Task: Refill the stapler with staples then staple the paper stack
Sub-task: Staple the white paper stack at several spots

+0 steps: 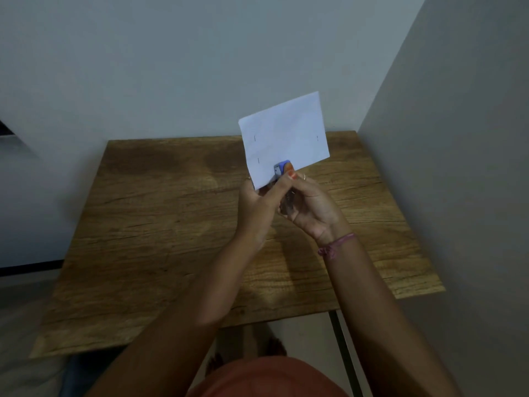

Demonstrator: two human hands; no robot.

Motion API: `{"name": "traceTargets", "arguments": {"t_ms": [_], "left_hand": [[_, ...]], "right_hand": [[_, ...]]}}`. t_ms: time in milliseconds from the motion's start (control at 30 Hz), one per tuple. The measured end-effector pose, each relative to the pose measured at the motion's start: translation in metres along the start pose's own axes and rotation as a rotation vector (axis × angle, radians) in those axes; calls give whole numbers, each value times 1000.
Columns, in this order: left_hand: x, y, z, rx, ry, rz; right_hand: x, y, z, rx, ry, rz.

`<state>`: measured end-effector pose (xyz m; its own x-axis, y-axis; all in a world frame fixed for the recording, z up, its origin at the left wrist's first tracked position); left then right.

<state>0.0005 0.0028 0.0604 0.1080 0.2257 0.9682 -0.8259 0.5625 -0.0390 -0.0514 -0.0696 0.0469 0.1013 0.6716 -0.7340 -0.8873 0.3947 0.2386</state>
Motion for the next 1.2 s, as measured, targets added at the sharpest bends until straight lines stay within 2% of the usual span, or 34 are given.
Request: {"name": "traceTargets", "arguments": {"t_ms": [200,467,667,800,900,1200], "left_hand": [[-2,-7,0,37,143,-29],[-7,-10,-6,62,213,-70],[-6,-11,1,-42,314,-88],[-5,-12,2,-74,377,-131],[-2,-14,-1,-80,389,-149],[10,-16,-3,-101,331,-87]], "right_hand": [[-1,-2,4,44,-15,-30],[2,-6,-4,183,22,-91],[-4,-5,3,142,71,-109],[-9,-2,7,102,126,-52],[-16,-1,5,48,45,-33],[-28,-2,-14,77,-43,-60]]}}
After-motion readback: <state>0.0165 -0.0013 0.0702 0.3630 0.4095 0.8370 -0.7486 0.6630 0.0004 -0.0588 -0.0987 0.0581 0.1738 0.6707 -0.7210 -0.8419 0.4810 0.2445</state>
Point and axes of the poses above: each hand's wrist, its own y-axis away from the middle knuckle, its own z-axis out of the palm, x = y × z, the point moved 10 cm from there along -y, towards the middle knuckle, and after that the axes turned 5 degrees about -y, right-handed, at the moved point
